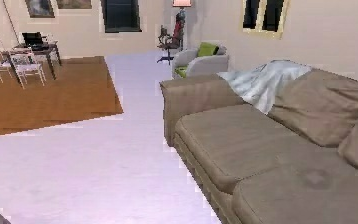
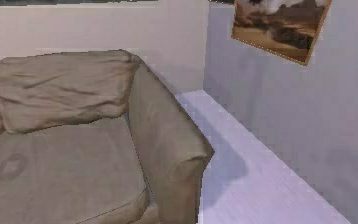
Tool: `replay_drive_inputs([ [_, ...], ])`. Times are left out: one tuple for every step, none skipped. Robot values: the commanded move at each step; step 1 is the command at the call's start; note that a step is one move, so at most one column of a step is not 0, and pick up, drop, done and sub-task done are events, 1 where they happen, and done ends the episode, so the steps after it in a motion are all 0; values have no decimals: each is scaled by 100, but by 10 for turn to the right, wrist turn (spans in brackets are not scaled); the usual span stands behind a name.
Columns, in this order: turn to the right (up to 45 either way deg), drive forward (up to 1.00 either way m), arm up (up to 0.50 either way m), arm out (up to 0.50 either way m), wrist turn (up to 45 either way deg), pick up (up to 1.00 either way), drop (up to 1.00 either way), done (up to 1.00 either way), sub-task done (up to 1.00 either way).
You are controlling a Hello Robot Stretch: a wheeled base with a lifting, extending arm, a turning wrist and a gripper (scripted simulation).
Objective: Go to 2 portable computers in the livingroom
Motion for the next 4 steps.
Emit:
replay_drive_inputs([
  [-180, 0, 0, 0, 0, 0, 0, 0, 0],
  [-30, 0, 0, 0, 0, 0, 0, 0, 0],
  [60, 0, 0, 0, 0, 0, 0, 0, 0],
  [0, 15, 0, 0, 0, 0, 0, 0, 0],
])
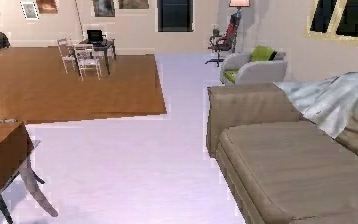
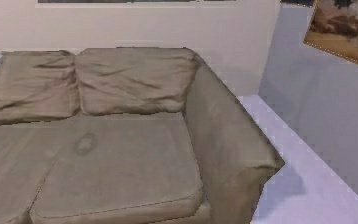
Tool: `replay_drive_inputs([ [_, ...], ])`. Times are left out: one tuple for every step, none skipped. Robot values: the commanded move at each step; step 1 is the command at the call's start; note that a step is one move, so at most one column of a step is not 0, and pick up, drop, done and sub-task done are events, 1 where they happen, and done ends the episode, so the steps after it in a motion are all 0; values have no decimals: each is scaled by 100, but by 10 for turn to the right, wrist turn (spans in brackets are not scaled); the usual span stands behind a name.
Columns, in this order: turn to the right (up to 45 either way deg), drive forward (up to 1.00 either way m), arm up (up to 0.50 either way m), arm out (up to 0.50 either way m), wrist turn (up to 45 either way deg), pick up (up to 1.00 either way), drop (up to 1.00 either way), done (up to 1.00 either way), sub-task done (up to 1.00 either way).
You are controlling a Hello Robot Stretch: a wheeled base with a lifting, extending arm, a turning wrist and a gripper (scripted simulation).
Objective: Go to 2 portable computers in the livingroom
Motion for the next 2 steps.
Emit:
replay_drive_inputs([
  [-60, 0, 0, 0, 0, 0, 0, 0, 0],
  [0, 80, 0, 0, 0, 0, 0, 0, 0],
])
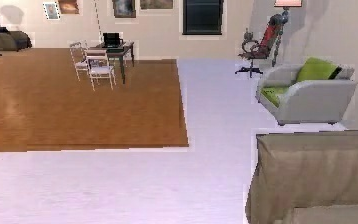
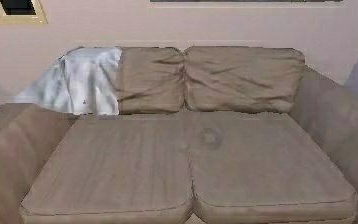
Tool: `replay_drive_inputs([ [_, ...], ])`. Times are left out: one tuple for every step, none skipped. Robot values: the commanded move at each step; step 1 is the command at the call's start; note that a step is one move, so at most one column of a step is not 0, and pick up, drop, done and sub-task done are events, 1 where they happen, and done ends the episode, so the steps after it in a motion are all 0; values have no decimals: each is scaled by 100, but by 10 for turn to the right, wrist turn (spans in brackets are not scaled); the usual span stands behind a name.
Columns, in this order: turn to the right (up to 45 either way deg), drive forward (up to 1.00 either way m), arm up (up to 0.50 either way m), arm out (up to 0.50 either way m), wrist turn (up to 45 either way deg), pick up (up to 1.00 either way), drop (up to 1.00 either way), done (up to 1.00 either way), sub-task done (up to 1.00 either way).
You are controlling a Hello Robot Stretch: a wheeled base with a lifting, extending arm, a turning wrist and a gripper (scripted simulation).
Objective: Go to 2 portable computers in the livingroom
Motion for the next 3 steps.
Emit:
replay_drive_inputs([
  [300, 0, 0, 0, 0, 0, 0, 0, 0],
  [0, 5, 0, 0, 0, 0, 0, 0, 0],
  [-360, 0, 0, 0, 0, 0, 0, 0, 0],
])
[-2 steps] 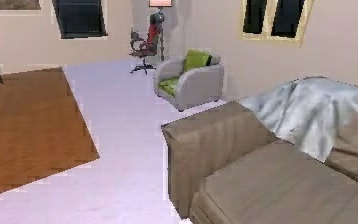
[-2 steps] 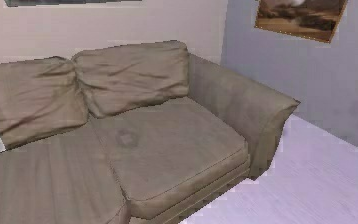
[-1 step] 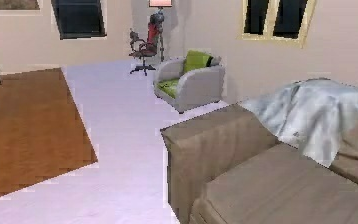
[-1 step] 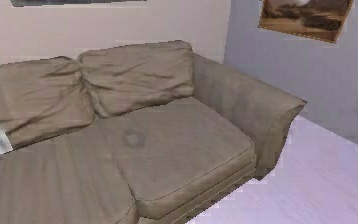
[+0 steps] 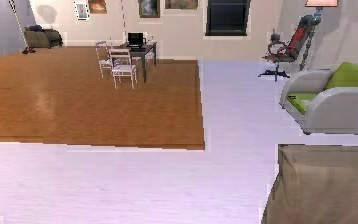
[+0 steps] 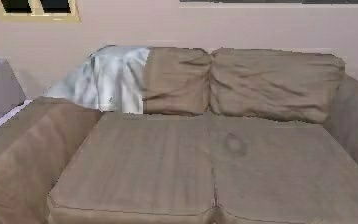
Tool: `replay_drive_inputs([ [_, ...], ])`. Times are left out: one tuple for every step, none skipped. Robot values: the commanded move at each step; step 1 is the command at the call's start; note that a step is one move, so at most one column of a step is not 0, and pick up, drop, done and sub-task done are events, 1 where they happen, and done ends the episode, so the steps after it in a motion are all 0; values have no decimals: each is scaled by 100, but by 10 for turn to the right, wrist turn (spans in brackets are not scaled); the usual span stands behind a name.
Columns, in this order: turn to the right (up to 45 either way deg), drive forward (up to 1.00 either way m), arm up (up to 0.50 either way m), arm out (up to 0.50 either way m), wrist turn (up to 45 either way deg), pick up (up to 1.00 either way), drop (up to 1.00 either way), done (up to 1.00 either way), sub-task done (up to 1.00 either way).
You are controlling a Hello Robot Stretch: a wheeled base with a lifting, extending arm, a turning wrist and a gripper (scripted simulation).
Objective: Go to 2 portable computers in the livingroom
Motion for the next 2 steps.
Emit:
replay_drive_inputs([
  [0, 100, 0, 0, 0, 0, 0, 0, 0],
  [0, 100, 0, 0, 0, 0, 0, 0, 0],
])
